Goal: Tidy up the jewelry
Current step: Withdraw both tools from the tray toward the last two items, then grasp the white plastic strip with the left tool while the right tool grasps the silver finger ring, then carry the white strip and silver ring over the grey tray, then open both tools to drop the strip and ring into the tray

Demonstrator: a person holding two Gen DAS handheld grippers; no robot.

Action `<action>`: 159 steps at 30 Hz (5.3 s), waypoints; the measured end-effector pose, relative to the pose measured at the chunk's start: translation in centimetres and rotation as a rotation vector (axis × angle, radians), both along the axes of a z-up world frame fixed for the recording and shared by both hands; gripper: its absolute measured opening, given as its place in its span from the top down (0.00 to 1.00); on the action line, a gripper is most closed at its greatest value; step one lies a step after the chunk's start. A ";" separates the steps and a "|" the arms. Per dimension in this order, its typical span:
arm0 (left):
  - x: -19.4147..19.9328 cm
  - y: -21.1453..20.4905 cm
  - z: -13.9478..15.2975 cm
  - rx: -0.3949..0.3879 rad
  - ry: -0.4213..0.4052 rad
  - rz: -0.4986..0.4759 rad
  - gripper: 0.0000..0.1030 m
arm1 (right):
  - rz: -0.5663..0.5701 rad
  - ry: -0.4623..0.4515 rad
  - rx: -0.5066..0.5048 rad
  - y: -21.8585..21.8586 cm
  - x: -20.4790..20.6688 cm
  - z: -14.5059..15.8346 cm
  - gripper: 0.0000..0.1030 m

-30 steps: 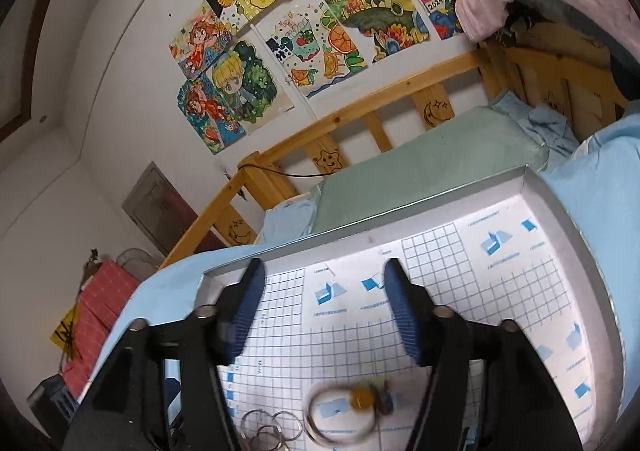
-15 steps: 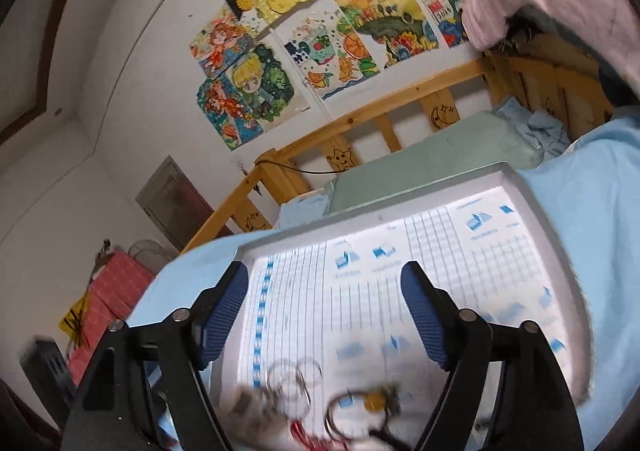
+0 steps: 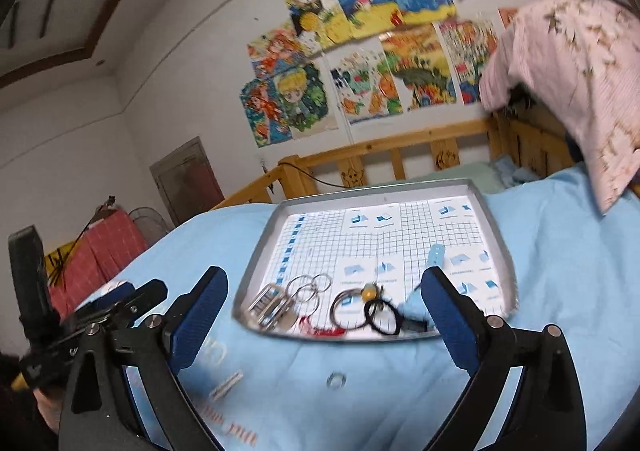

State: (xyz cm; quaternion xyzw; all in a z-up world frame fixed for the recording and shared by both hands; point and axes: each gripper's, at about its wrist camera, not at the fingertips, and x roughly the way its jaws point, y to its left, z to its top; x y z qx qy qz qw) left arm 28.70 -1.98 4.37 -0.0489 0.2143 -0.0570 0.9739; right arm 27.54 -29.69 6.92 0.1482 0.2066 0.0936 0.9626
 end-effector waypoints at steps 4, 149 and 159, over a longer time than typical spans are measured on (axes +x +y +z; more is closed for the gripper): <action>-3.3 0.8 -0.4 0.009 -0.009 -0.011 0.00 | -0.004 -0.039 -0.029 0.5 -4.4 0.4 0.07; 15.7 -13.8 -11.4 0.041 0.193 -0.178 0.86 | -0.045 0.142 -0.184 -6.1 11.9 -11.9 0.82; 15.9 -13.9 -11.5 0.045 0.195 -0.178 0.86 | -0.049 0.166 -0.174 -6.3 12.1 -12.5 0.82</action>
